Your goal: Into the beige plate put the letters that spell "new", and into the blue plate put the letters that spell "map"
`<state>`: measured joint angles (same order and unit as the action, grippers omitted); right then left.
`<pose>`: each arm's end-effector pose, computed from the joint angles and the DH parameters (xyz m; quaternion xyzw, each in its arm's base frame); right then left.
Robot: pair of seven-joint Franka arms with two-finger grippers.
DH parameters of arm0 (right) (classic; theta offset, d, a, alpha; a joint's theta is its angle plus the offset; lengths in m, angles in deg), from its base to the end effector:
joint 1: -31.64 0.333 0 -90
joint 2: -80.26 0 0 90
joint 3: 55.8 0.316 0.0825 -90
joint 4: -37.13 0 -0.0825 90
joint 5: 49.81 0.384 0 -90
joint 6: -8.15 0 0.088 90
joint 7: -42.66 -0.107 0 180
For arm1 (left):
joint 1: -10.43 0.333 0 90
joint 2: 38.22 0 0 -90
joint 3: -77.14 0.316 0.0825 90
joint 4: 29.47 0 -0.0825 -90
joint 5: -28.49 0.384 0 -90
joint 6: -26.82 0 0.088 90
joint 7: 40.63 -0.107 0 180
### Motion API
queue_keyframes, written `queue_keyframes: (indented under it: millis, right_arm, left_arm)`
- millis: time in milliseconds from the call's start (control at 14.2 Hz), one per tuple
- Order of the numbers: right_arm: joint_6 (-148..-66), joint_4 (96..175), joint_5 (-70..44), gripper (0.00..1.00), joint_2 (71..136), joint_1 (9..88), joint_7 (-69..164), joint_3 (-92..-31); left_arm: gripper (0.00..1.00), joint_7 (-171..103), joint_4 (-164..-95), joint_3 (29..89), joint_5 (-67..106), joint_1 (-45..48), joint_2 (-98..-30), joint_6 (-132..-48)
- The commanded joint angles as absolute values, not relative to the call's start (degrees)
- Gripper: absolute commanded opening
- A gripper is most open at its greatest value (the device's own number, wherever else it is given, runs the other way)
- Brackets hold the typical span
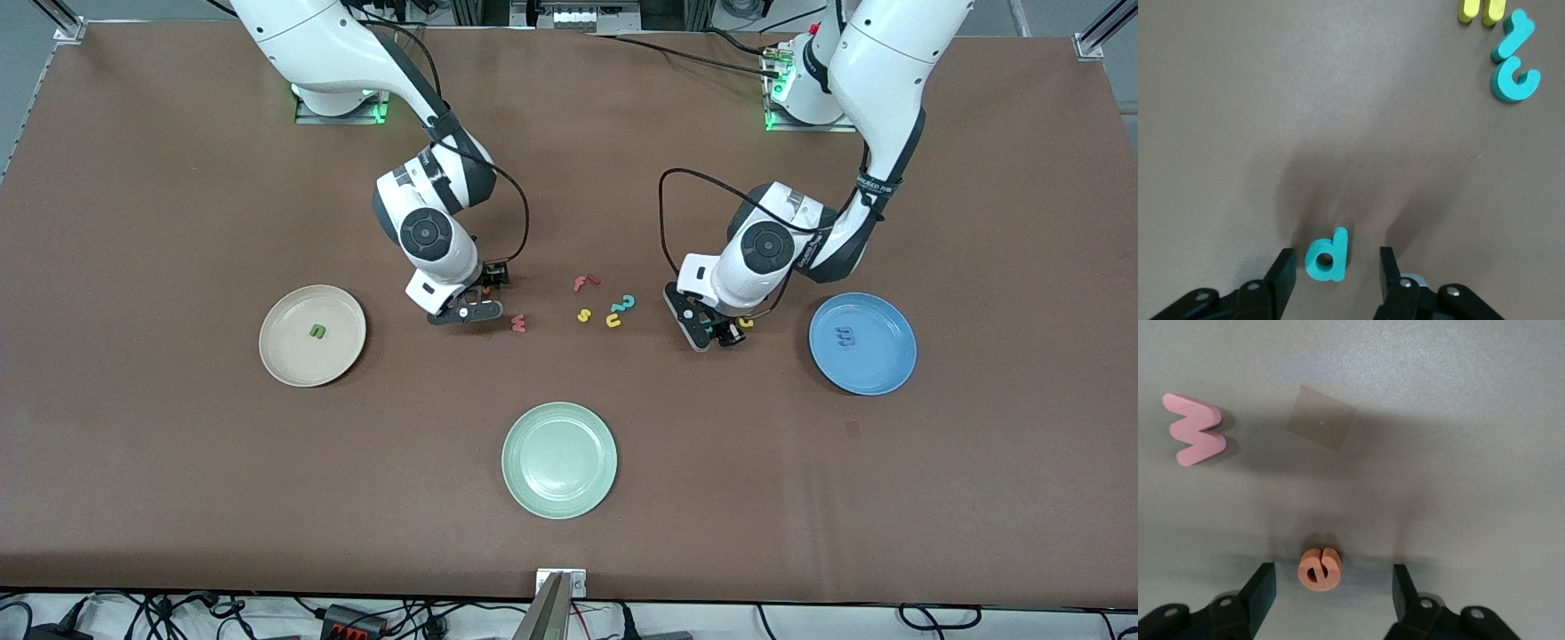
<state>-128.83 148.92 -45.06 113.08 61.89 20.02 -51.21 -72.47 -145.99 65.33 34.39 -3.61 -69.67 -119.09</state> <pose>0.4954 0.3448 0.1719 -0.9942 -0.0690 0.0812 0.0105 0.5349 -0.2600 0.1743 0.8613 -0.5073 -0.0092 0.0258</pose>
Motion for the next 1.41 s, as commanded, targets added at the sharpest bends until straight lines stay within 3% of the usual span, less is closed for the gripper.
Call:
queue_keyframes:
  millis: [0,71,141,283,494,636,848,1201,1342]
  right_arm:
    - [-129.4,148.84,-44.36,0.7,113.22,62.84,18.23,-51.23]
    - [-129.49,148.84,-44.36,0.64,113.22,62.84,18.23,-51.23]
    - [-129.49,148.84,-44.36,0.57,113.22,62.76,18.23,-51.23]
    - [-129.32,148.84,-44.45,0.47,113.22,62.67,18.66,-51.23]
    - [-129.31,148.84,-44.53,0.37,113.22,62.41,19.11,-51.32]
    - [-129.31,148.76,-44.54,0.28,113.22,62.05,19.2,-51.32]
    - [-129.23,148.49,-44.54,0.24,113.14,61.88,19.11,-51.76]
    - [-128.97,147.88,-45.15,0.23,109.8,56.62,20.77,-55.53]
    - [-126.34,147.61,-45.15,0.22,107.96,52.84,22.53,-57.29]
  left_arm:
    - [0.53,-73.5,-146.27,65.63,35.53,-3.63,-70.39,-120.22]
    - [0.4,-73.5,-146.19,65.63,35.7,-3.63,-70.39,-120.39]
    - [0.2,-73.5,-146.1,65.63,36.4,-3.63,-70.3,-120.39]
    - [0.06,-73.5,-146.1,65.71,36.49,-3.2,-69.69,-120.13]
    - [0.04,-73.15,-145.4,65.98,36.41,-1.62,-66.1,-115.5]
    - [0.04,-72.8,-143.12,66.06,36.4,0.57,-63.37,-107.69]
    - [0.05,-73.32,-137.32,66.24,36.49,7.24,-62.39,-94.06]
    - [0.05,-72.36,-137.4,66.15,48.17,15.6,-63.88,-94.63]
    - [0.05,-72.18,-139.31,66.06,48.36,17.19,-65.2,-99.18]
